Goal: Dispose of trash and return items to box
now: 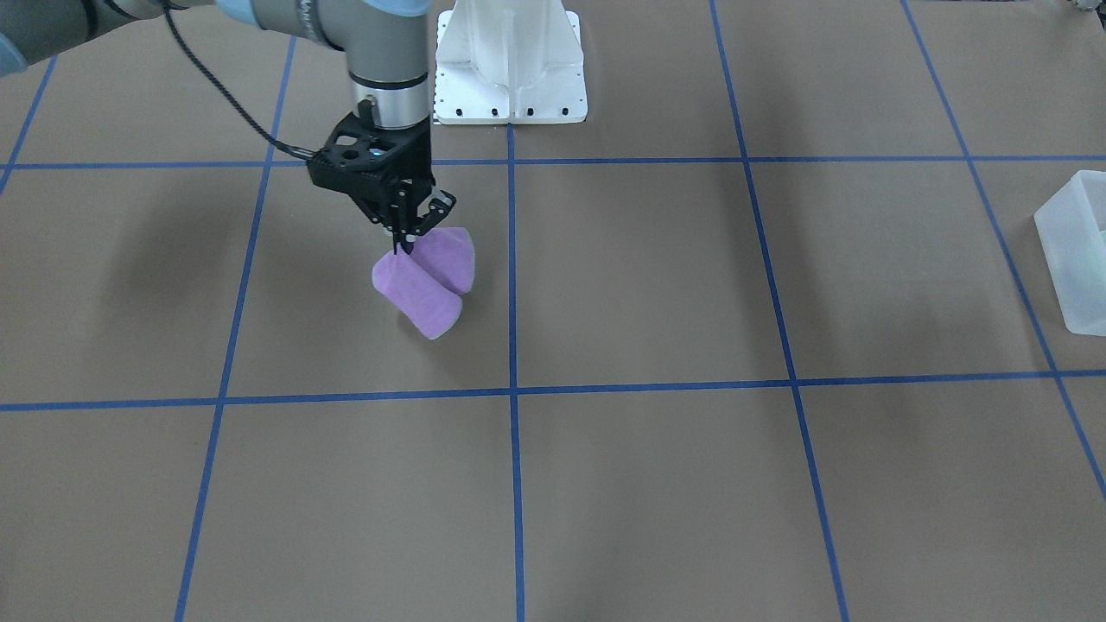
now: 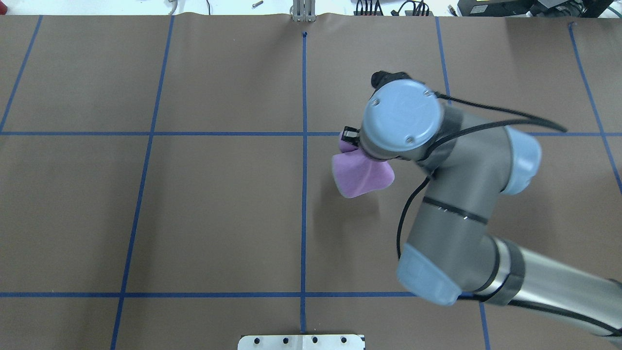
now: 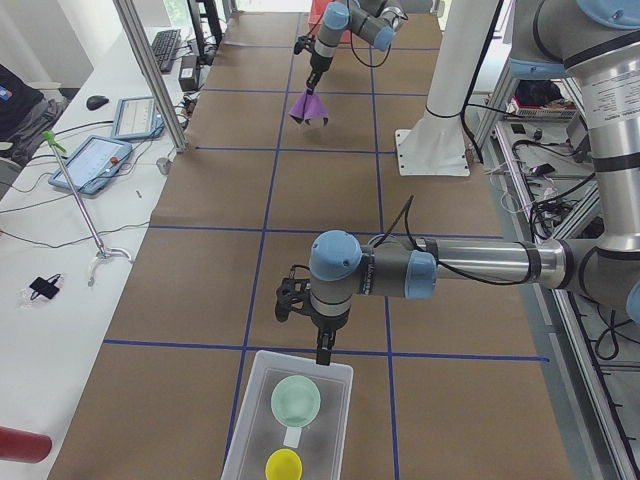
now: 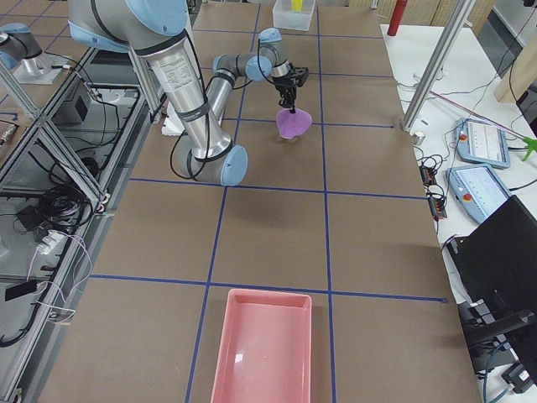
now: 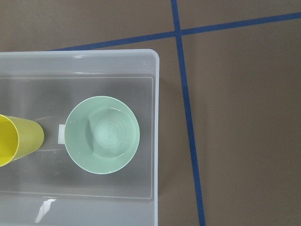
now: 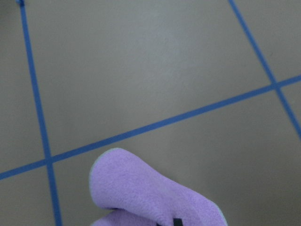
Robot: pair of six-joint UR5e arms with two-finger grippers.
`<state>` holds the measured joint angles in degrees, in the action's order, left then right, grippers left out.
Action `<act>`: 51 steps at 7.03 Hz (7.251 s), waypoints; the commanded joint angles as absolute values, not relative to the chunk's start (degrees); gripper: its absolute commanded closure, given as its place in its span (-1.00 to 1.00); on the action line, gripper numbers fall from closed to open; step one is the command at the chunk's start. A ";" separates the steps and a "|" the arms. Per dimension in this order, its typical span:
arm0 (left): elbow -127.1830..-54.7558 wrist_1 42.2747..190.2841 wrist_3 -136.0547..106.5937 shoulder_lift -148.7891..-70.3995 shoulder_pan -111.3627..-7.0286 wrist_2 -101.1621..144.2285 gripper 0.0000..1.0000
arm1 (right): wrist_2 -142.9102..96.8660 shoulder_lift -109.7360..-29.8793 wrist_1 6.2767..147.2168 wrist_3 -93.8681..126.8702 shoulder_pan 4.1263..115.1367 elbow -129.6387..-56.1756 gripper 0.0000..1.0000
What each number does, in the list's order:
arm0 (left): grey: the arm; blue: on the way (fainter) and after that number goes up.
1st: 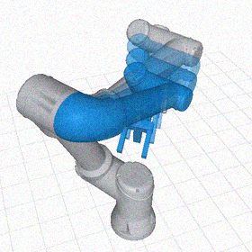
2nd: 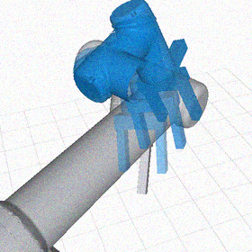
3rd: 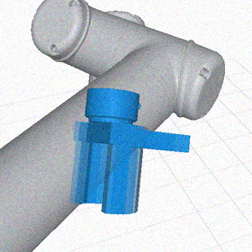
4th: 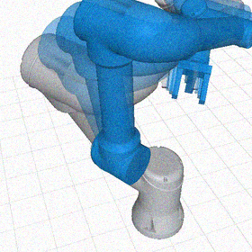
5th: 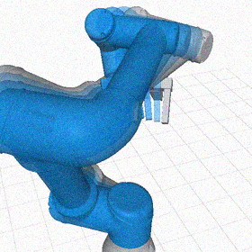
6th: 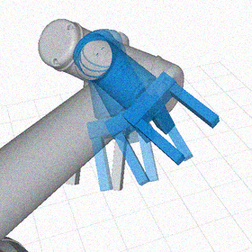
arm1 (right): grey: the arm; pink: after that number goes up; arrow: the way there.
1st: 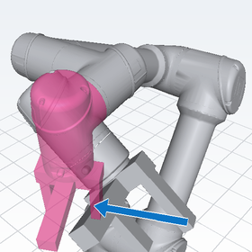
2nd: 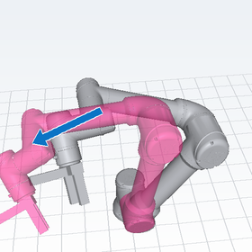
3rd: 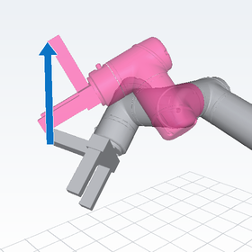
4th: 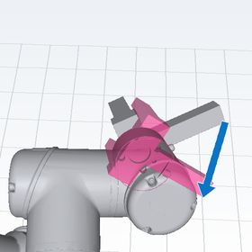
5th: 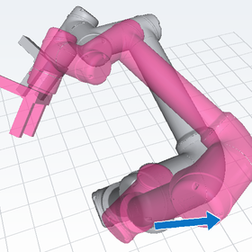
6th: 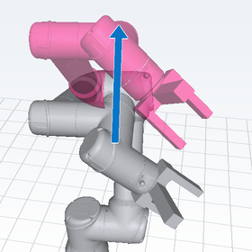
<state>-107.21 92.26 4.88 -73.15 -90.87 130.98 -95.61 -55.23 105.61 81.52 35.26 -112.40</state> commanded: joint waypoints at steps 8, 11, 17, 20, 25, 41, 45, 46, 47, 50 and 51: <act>-104.68 91.85 4.31 -72.07 -91.85 138.69 -0.96 | -132.18 -79.72 115.16 -25.57 101.38 -99.21 1.00; -104.68 91.93 4.31 -72.07 -91.76 138.78 -0.96 | -127.71 -86.79 90.20 -28.84 105.20 -81.16 1.00; -104.94 92.11 4.22 -72.16 -91.85 138.78 -0.96 | -130.08 -101.33 88.66 -28.56 105.12 -95.52 1.00; -104.94 92.11 4.22 -72.25 -91.76 138.87 -0.96 | -129.64 -100.64 87.90 -29.26 104.33 -90.73 1.00; -105.12 92.20 4.31 -72.16 -91.85 138.87 -0.96 | -131.48 -99.76 77.11 -17.73 98.02 -83.68 0.56; -105.38 91.32 4.66 -71.10 -92.11 136.76 -0.96 | -126.83 -94.57 101.51 -11.16 96.33 -100.99 -1.00; -109.24 89.57 4.92 -71.10 -91.23 132.63 -0.96 | -127.18 -95.10 101.43 -10.90 96.33 -102.21 -1.00; -109.16 89.56 4.92 -71.02 -91.32 132.63 -0.96 | -127.26 -94.84 101.43 -10.90 96.33 -102.22 -1.00; -109.16 89.56 4.83 -71.10 -91.32 132.63 -0.96 | -127.18 -94.57 101.43 -10.99 96.33 -102.22 -1.00; -109.16 89.56 4.83 -71.02 -91.32 132.54 -0.96 | -127.35 -94.57 101.43 -11.34 96.33 -102.66 -1.00; -109.16 89.56 4.92 -71.02 -91.32 132.54 -0.96 | -127.53 -94.66 101.51 -11.34 96.33 -102.66 -1.00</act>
